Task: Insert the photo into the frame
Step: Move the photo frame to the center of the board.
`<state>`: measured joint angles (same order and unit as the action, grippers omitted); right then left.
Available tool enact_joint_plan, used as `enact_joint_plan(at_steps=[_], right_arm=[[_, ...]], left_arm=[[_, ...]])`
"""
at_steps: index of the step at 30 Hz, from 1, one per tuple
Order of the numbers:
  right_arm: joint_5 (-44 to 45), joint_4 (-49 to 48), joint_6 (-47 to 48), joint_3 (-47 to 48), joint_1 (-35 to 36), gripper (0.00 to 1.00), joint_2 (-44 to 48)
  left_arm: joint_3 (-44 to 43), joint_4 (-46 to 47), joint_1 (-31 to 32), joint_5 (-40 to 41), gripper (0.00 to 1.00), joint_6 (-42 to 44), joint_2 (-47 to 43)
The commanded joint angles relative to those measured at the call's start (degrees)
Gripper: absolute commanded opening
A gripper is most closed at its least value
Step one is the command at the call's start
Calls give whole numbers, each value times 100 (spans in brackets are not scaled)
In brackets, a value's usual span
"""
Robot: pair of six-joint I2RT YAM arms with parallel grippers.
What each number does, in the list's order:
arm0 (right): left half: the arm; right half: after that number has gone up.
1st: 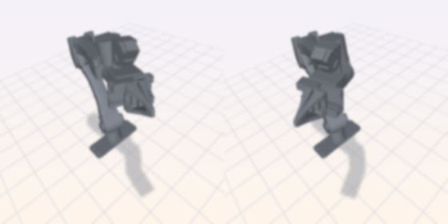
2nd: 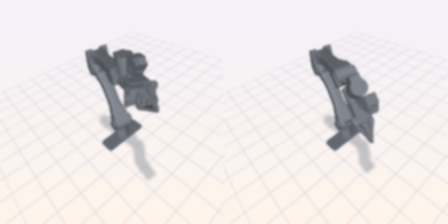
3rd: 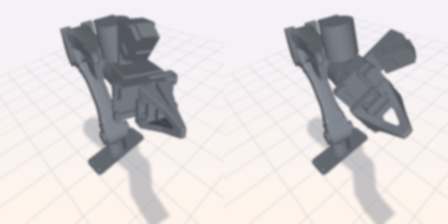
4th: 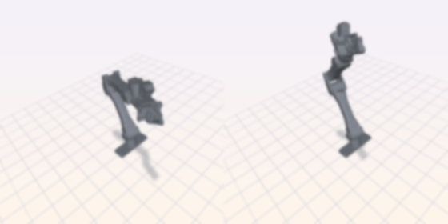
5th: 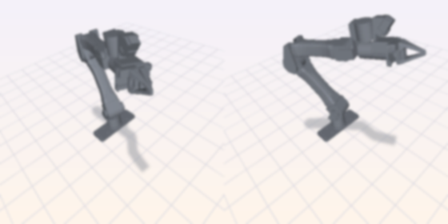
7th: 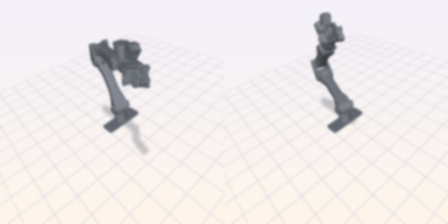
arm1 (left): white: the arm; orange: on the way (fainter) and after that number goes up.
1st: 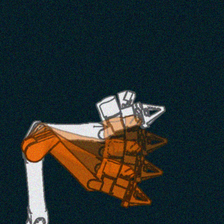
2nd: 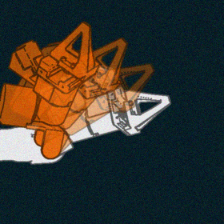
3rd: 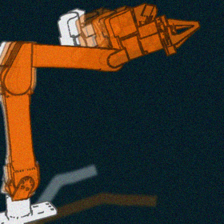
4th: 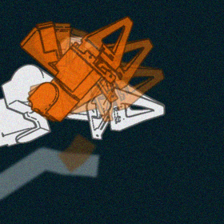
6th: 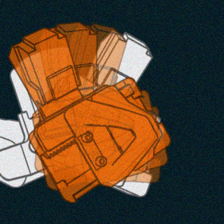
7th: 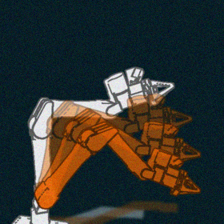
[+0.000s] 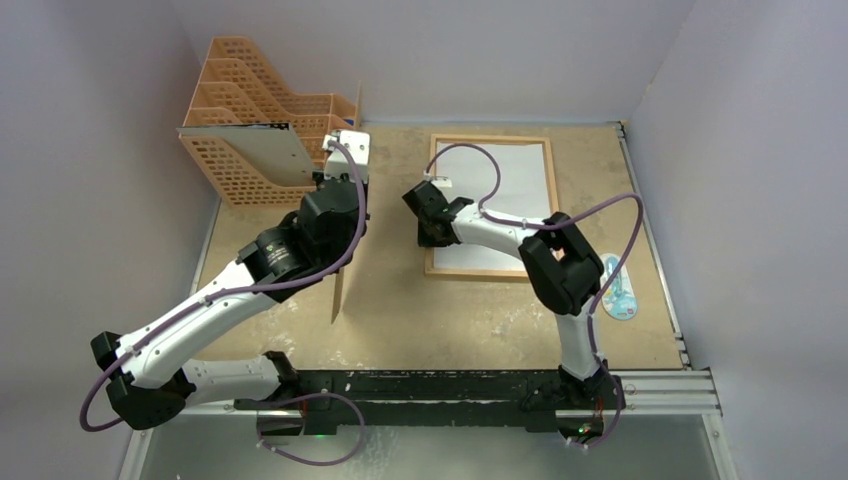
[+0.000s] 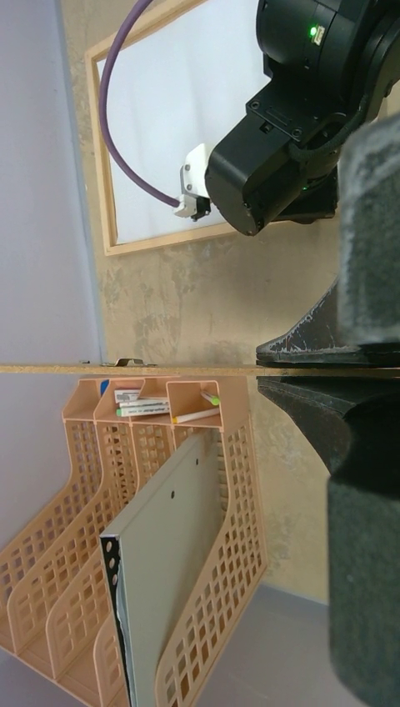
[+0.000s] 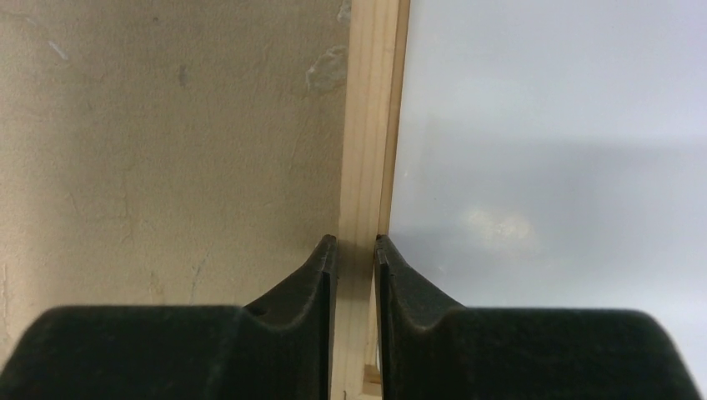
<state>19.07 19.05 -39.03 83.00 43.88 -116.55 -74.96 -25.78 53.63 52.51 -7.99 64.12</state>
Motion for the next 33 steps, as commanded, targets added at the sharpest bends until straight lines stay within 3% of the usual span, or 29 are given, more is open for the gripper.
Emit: enact_joint_plan(at_steps=[1, 10, 16, 21, 28, 33], right_arm=[[-225, -29, -423, -258, 214, 9, 469], [-684, -534, -1555, -960, 1001, 9, 1034], [-807, -697, -2004, -900, 1332, 12, 1170], [-869, -647, -2098, -959, 1326, 24, 1464], [-761, -819, -1854, -1124, 1246, 59, 2143], [-1069, -1372, -1758, -1564, 930, 66, 2621]], left_arm=[[16, 363, -63, 76, 0, -36, -37], [97, 329, -113, 116, 0, -80, -64], [128, 300, -124, 106, 0, -113, -140], [90, 228, -133, 43, 0, -166, -188], [-14, 251, -160, -202, 0, -46, -193], [-215, 249, -381, -518, 0, 101, -103]])
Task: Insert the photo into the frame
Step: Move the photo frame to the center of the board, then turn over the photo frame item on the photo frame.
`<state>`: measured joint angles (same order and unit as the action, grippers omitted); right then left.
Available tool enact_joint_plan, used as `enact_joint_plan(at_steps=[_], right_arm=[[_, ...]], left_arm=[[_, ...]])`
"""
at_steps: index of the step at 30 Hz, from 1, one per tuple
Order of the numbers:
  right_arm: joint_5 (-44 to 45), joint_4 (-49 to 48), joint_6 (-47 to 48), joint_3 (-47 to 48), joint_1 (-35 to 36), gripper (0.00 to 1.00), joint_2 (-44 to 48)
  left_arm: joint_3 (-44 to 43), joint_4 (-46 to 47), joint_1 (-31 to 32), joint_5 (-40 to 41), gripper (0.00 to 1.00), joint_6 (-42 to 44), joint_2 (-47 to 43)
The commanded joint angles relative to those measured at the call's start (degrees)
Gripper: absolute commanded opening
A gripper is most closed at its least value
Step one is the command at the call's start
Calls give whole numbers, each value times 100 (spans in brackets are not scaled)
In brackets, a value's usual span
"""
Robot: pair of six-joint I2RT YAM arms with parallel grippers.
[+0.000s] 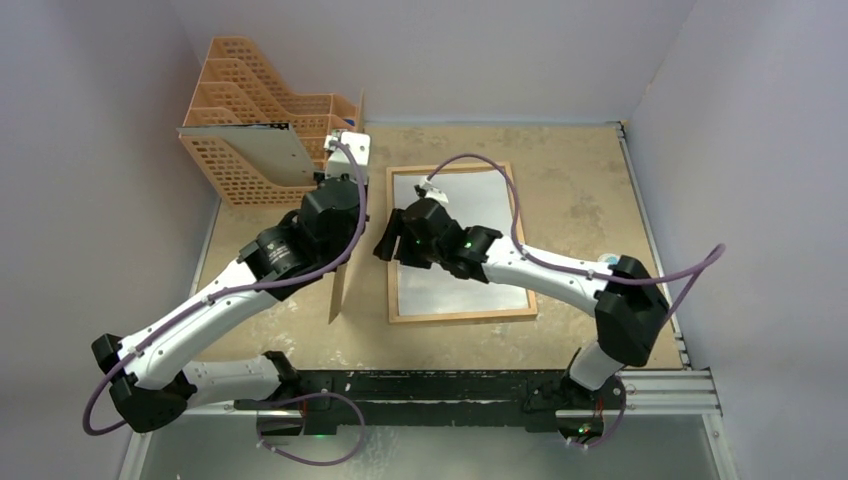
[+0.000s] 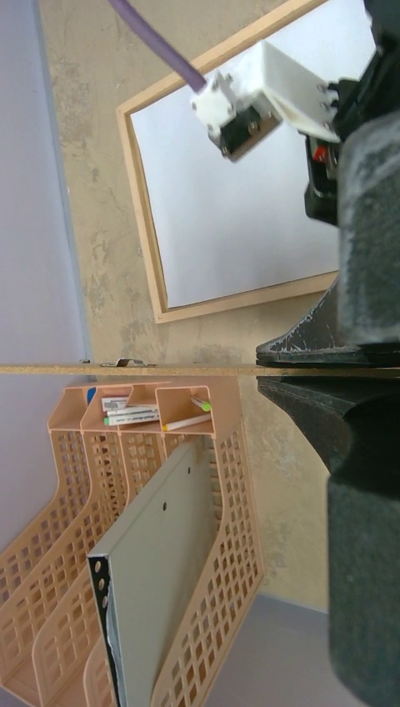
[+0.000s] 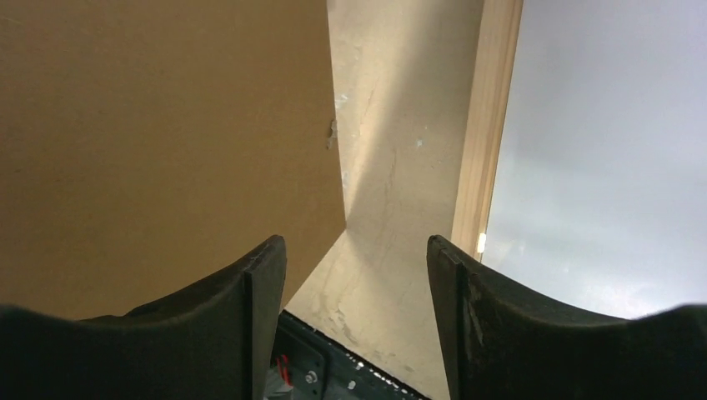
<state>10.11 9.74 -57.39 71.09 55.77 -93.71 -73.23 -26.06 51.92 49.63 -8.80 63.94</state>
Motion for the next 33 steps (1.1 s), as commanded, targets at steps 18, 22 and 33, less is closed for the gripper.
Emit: enact_joint_plan(at_steps=[18, 22, 33], right_arm=[[-1505, -5165, 166, -2812, -2049, 84, 2177], [-1745, -5994, -35, -3179, -2535, 89, 2301], [-2761, -8493, -782, -3887, -4059, 97, 2215]], left_arm=[[-1604, 706, -1229, -2977, 0, 1196, 469], [-2054, 695, -1327, -3639, 0, 1012, 632], [-2200, 1813, -1366, -5391, 0, -309, 842]])
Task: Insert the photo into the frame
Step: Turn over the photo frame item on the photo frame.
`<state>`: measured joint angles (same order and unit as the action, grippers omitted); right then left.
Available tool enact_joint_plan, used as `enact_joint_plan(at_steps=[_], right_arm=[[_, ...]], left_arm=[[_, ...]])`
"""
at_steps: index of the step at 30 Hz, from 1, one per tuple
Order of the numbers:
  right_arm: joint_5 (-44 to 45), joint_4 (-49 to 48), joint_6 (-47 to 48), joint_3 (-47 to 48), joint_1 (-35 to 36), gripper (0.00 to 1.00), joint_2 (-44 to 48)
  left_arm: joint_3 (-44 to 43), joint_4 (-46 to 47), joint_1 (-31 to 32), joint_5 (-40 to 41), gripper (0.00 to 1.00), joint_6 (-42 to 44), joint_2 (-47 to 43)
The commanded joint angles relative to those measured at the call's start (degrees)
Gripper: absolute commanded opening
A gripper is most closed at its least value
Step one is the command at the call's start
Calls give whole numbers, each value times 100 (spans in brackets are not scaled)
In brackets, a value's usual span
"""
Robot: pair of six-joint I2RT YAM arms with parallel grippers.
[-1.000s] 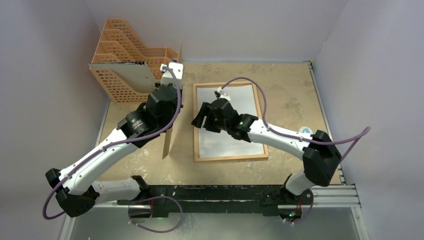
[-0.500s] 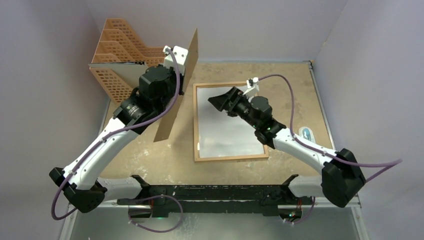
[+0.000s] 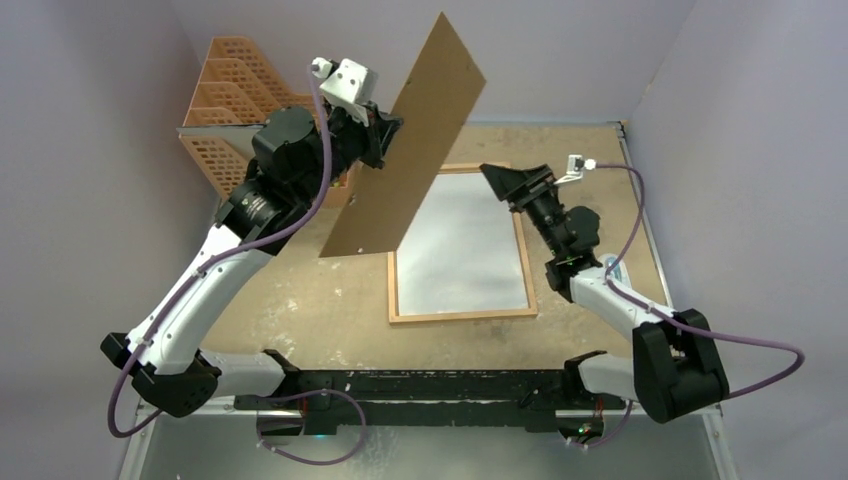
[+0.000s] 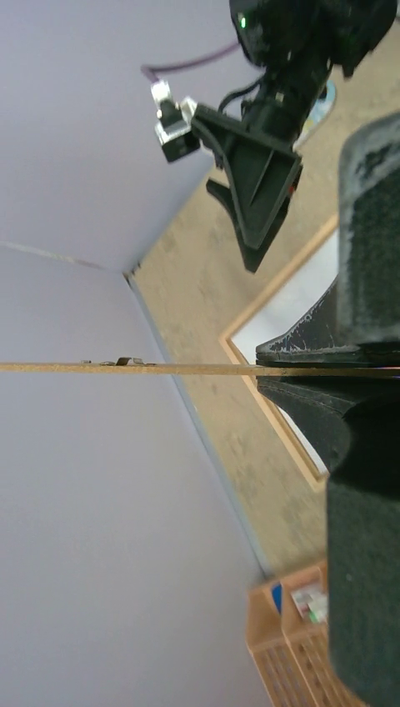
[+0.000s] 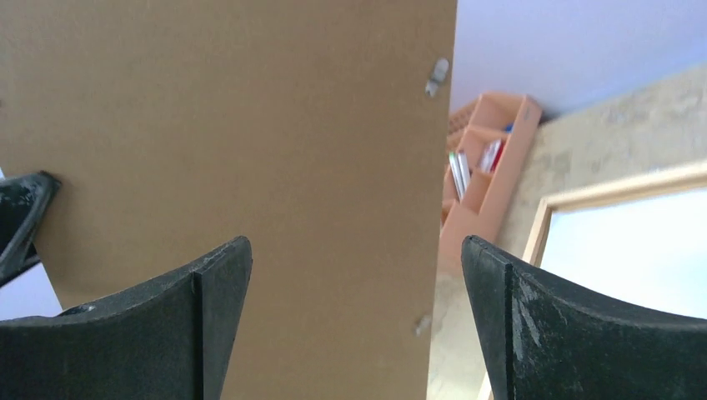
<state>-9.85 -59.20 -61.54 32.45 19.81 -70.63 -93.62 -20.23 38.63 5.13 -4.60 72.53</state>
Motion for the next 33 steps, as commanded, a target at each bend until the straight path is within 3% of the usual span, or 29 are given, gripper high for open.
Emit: enact_joint_plan(at_steps=[1, 8, 17, 24, 28, 33], right_arm=[[-945, -1678, -364, 39, -567, 97, -138], [-1457, -1652, -241, 163, -888, 98, 80], [-2799, -4056, -1286, -533, -1030, 91, 345], [-2507, -4118, -1342, -963, -1284, 99, 611], [-2456, -3190, -918, -755, -1313, 97, 762], [-2699, -3501, -910, -486, -1316, 98, 740]], left_arm=[[-176, 1319, -40, -1055, 0, -863, 0], [-159, 2111, -39, -1759, 0, -1802, -89], [-22, 2998, -36, -1952, 0, -2739, -206], [-117, 2913, -38, -1441, 0, -2726, -300], [-138, 2893, -37, -1533, 0, -2817, -288], [-46, 2978, -38, -1685, 0, -3042, -296]])
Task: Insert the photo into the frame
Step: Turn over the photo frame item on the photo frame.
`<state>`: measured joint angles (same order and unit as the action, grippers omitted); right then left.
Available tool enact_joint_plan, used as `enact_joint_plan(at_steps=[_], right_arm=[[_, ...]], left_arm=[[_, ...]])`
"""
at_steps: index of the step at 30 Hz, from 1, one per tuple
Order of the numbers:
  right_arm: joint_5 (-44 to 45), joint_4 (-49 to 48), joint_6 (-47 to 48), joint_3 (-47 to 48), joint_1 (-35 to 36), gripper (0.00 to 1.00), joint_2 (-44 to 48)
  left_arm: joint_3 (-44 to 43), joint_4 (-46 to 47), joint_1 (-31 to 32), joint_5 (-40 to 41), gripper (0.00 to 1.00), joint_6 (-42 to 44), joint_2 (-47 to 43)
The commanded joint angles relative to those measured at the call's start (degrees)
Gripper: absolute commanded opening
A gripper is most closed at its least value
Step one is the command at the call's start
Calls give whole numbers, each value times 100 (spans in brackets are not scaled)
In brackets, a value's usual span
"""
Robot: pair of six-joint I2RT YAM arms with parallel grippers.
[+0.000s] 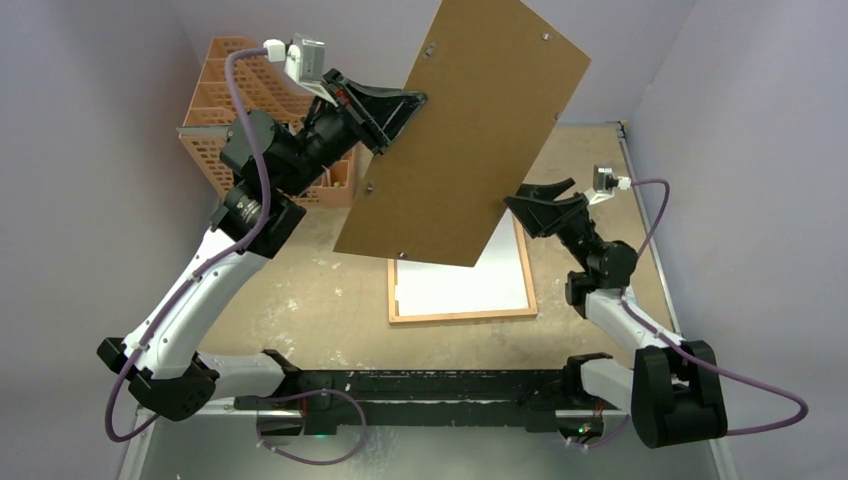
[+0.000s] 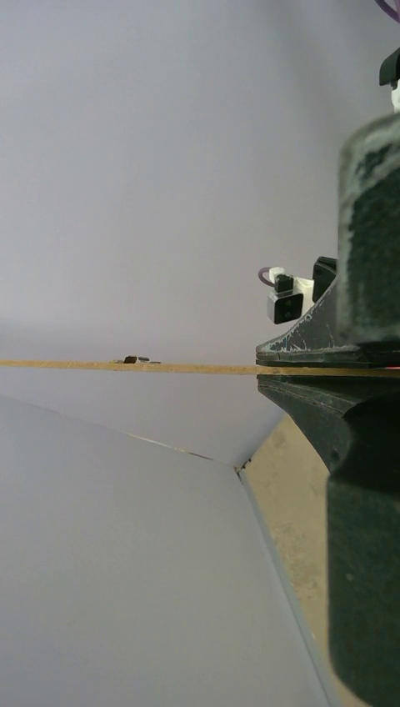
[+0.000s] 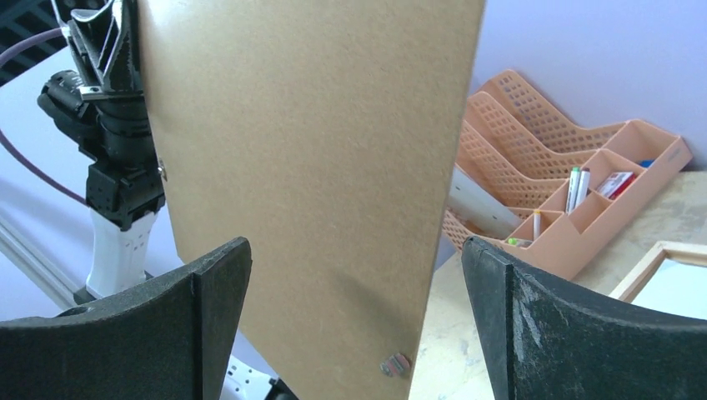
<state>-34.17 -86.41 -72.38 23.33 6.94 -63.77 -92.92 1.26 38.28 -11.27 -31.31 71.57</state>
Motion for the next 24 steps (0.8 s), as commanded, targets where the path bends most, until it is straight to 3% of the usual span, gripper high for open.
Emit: enact_joint_plan(at_steps=[1, 7, 9, 21, 24], right_arm=[[-377, -920, 119, 501, -25, 98, 5], [-698, -3468, -1264, 421, -34, 95, -454], [-719, -3856, -1698, 510, -30, 90, -556], [-1204, -3183, -1849, 938, -52, 62, 108], [-1231, -2909, -1859, 1012, -52, 60, 273]], left_arm=[[-86, 866, -3, -67, 0, -431, -211], [343, 1435, -5, -138, 0, -1203, -419], [436, 1456, -3, -130, 0, -1254, -479], [732, 921, -4, 445, 0, -1007, -849], [753, 789, -5, 795, 0, -921, -938]])
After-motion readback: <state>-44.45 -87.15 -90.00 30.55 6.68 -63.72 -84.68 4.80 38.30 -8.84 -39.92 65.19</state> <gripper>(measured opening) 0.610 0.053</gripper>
